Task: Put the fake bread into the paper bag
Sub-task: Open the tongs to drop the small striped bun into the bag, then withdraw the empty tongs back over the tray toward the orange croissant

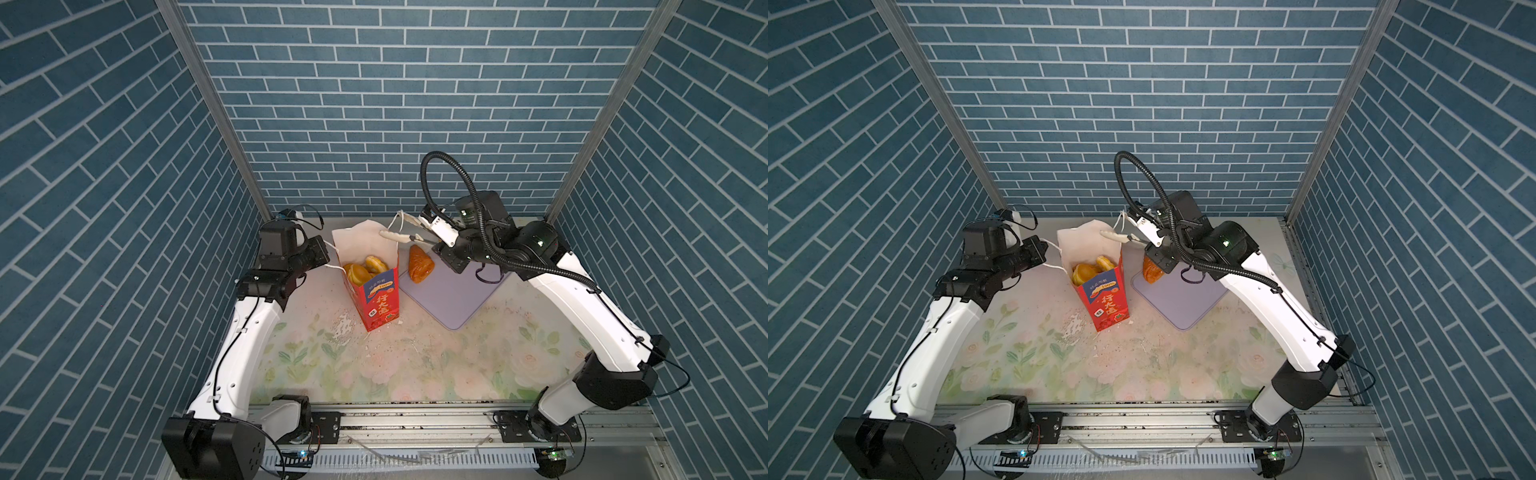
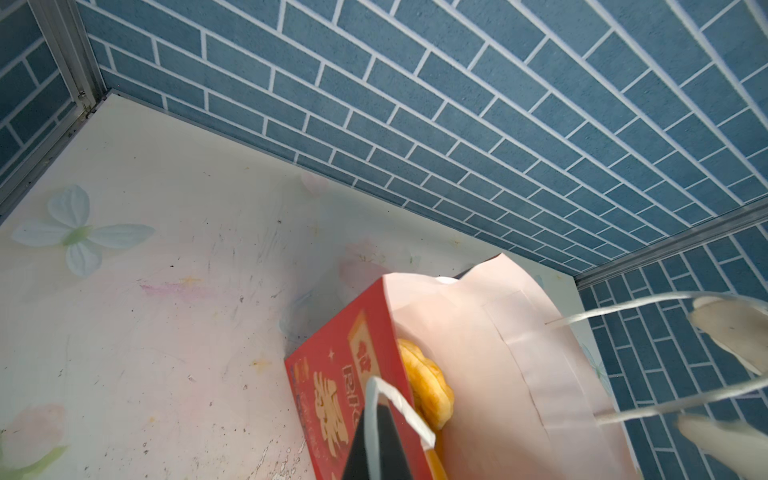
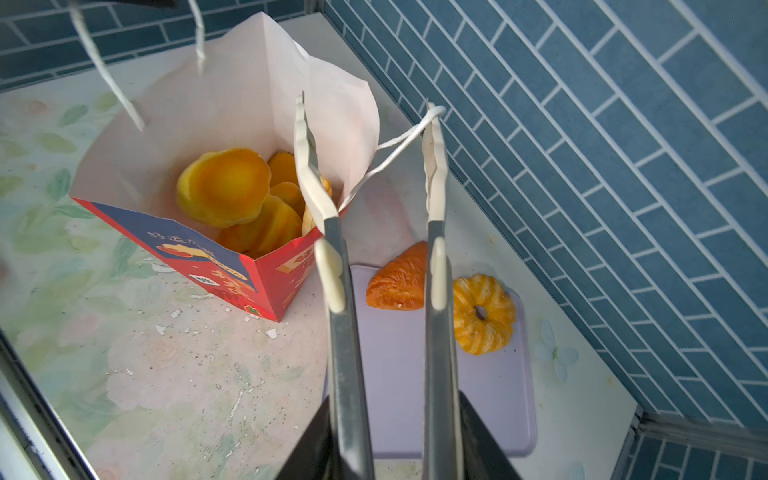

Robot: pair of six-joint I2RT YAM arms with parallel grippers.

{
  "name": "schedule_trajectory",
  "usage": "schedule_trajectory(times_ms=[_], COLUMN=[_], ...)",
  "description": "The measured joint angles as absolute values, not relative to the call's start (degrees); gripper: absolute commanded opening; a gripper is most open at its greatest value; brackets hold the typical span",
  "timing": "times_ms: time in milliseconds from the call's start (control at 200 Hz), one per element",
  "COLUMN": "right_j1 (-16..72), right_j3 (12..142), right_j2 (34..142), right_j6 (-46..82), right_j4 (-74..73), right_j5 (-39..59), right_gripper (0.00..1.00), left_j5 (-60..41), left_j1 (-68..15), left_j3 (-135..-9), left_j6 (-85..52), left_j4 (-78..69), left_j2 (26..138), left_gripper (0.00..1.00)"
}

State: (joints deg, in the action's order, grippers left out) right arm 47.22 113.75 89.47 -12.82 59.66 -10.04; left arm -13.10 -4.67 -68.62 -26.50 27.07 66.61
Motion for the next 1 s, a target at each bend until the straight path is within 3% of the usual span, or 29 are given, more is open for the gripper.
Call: schedule_trajectory(times_ms=[235, 620, 1000], right_j1=[42.7, 43.0, 43.0], right_j3=[106.4, 108.2, 107.8], right_j2=[85.9, 86.0, 85.5], right_j6=[-10.2, -10.1, -9.6], right_j4=[57.6, 59.4, 65.3], right_j5=[-8.7, -1.5, -0.9], right_gripper=[0.4, 0.4, 0.4], left_j5=[-13.3, -14.5, -14.4], left_j1=[-4.7, -5.2, -5.3], left_j3=[-68.6, -69.6, -70.0], left_j6=[-26.5, -26.2, -26.2], left_j4=[27.1, 27.1, 27.1], left_j2=[66.7, 67.9, 67.9], left_gripper=[0.0, 0.02, 0.0])
